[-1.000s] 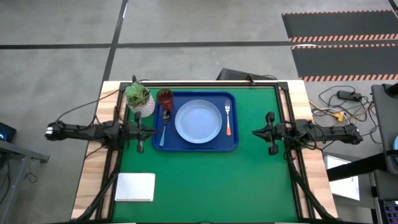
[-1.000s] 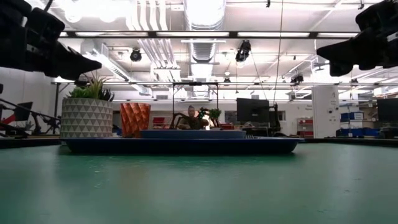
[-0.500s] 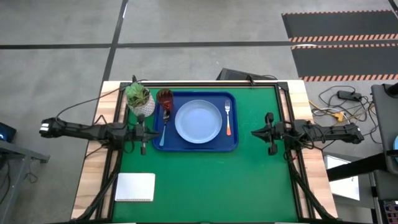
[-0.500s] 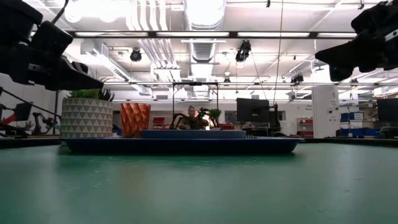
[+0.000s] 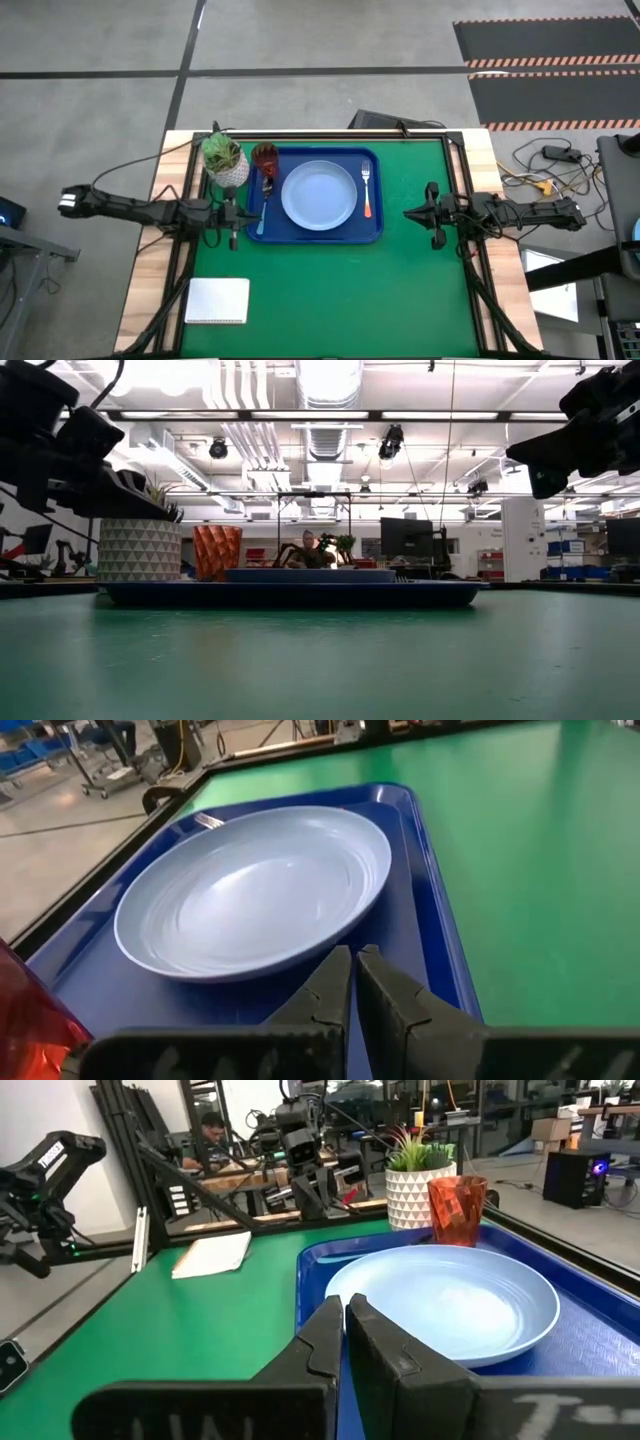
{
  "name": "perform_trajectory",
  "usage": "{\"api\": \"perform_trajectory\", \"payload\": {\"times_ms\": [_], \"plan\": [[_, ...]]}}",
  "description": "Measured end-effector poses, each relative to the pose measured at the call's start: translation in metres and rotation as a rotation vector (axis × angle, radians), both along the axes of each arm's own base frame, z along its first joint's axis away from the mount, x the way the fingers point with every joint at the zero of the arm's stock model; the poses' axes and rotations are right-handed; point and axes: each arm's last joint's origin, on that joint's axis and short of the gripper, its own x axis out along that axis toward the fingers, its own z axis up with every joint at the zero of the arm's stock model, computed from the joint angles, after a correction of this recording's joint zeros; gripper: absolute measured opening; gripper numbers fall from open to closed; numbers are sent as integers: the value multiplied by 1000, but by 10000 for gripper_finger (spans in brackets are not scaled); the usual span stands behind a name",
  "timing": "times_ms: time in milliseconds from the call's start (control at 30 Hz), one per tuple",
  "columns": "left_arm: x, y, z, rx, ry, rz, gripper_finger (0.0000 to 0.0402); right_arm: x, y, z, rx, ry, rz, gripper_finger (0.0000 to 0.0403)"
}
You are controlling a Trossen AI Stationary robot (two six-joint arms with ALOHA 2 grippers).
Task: Pick and place plate/cup/fork/spoon on tray
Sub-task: Return to Home Position
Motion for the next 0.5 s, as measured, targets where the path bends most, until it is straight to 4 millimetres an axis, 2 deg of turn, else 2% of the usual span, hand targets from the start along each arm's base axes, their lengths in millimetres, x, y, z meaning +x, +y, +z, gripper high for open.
{"api": "perform_trajectory", "payload": {"times_ms": [500], "plan": [[4, 0, -8, 8, 88, 0, 2, 0, 0, 0, 0, 1, -1, 9]]}}
